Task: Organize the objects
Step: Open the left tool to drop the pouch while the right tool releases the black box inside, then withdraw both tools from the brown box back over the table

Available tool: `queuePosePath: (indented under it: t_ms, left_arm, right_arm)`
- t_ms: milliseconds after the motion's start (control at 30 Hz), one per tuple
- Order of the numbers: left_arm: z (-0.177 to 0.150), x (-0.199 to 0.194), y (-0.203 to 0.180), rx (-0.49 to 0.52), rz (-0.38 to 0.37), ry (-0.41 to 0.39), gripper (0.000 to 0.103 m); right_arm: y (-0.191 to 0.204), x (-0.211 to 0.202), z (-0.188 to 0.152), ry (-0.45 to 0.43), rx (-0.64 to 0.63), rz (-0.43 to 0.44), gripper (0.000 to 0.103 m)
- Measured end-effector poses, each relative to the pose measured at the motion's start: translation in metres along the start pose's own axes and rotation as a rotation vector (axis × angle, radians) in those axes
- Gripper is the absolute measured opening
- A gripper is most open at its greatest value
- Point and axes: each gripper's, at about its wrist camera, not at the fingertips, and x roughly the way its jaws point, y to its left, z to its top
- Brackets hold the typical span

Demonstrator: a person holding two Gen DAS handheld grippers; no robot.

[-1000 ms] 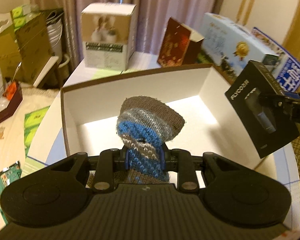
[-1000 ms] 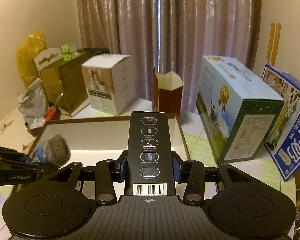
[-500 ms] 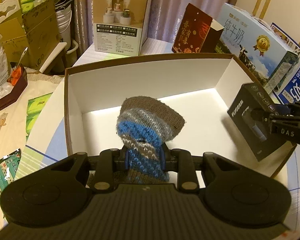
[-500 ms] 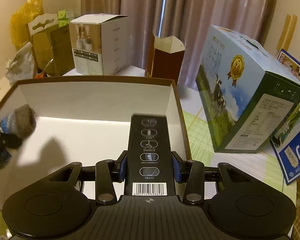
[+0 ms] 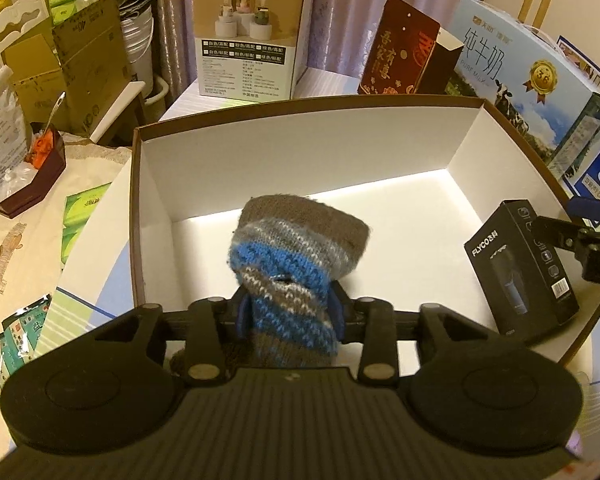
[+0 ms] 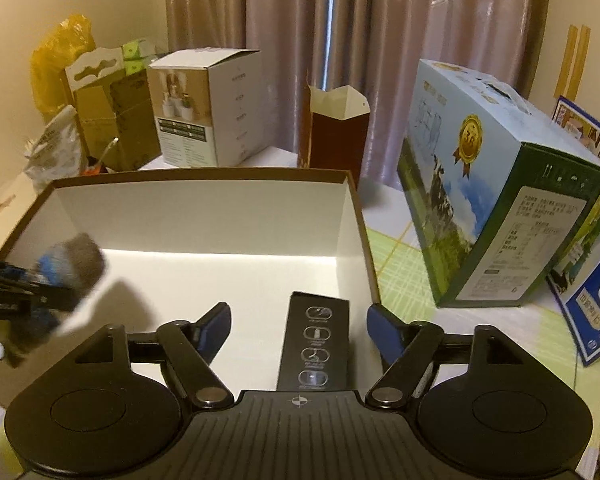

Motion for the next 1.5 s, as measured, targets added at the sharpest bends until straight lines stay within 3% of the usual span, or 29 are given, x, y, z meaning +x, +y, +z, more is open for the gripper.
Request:
queuePosePath:
  t_ms: [67, 100, 133, 167, 333, 567, 1167, 1500]
  left_arm:
    - [0.000, -0.002, -0.002, 0.012, 0.003, -0.004, 0.046]
    - [0.000, -0.004, -0.004, 0.021, 0.011, -0.006, 0.053]
    - [-0.001, -0.006, -0.005, 0.025, 0.020, -0.014, 0.069]
    - [-0.002, -0.009, -0.005, 0.024, 0.023, -0.026, 0.073]
    - [-0.003, -0.024, -0.005, 0.030, -0.004, -0.039, 0.077]
    - [-0.011, -0.051, -0.010, 0.054, -0.032, -0.070, 0.085]
    - [-0.043, -0.119, -0.023, 0.080, -0.091, -0.146, 0.088]
    - [-0.074, -0.143, -0.033, 0.093, -0.124, -0.143, 0.088]
  right_arm:
    - [0.000, -0.004, 0.000, -0.004, 0.010, 0.018, 0.083]
    - [0.001, -0.007, -0.001, -0.008, 0.012, 0.023, 0.087]
    - [0.002, -0.010, -0.002, -0.015, 0.010, 0.030, 0.088]
    - [0.003, -0.013, -0.002, -0.023, 0.006, 0.037, 0.091]
    - [0.008, -0.029, -0.009, -0.037, 0.005, 0.070, 0.101]
    - [0.012, -0.048, -0.018, -0.054, 0.041, 0.088, 0.101]
    - [0.016, -0.109, -0.043, -0.135, 0.167, 0.095, 0.101]
    - [0.023, -0.144, -0.063, -0.157, 0.210, 0.101, 0.101]
